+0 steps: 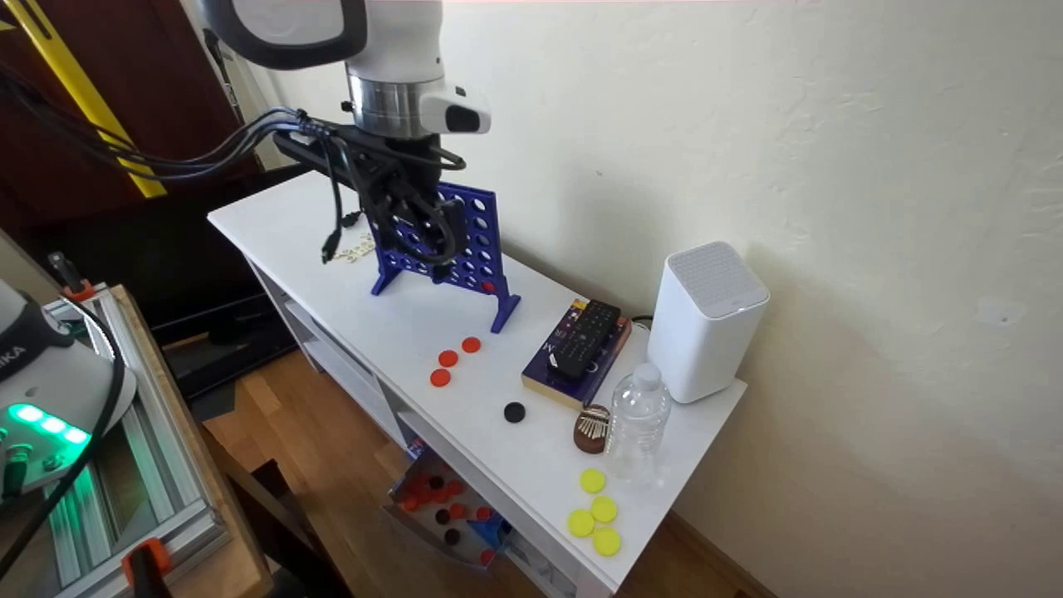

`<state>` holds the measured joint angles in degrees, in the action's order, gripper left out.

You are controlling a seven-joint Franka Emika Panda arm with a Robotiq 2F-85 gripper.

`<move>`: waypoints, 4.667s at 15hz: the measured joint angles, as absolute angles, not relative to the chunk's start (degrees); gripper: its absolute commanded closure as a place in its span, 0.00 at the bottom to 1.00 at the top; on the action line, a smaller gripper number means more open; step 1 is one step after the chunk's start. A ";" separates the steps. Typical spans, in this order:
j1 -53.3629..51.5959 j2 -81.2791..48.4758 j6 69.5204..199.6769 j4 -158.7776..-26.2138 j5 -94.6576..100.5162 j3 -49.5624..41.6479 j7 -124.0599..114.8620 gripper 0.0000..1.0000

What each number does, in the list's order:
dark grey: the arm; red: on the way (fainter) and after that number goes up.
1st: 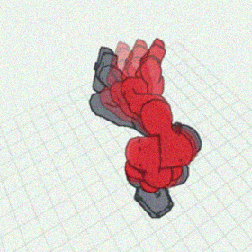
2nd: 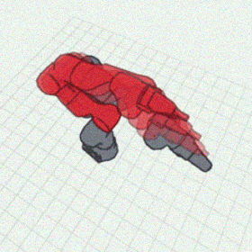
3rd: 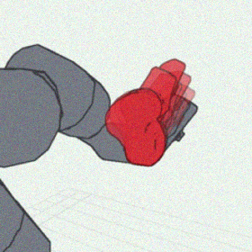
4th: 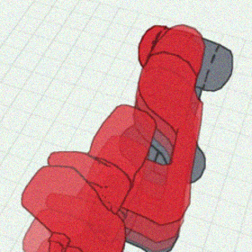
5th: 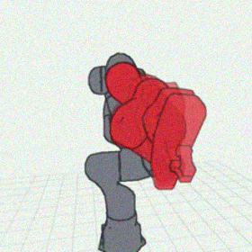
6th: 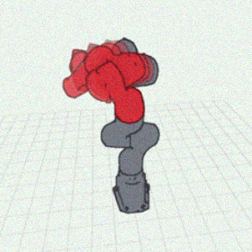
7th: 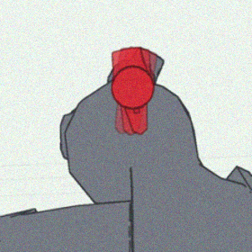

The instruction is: Put one orange ring inside the blue gameboard.

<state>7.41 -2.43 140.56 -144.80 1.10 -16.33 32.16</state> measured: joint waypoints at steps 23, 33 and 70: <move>17.87 -26.29 151.01 -134.59 -0.85 -4.94 28.60 0.00; 18.44 -33.68 150.81 -127.94 -1.49 -2.06 24.76 0.00; 16.94 -45.55 151.04 -117.80 -1.16 -1.35 21.02 0.38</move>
<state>16.94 -45.55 151.04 -117.80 -1.16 -1.35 21.02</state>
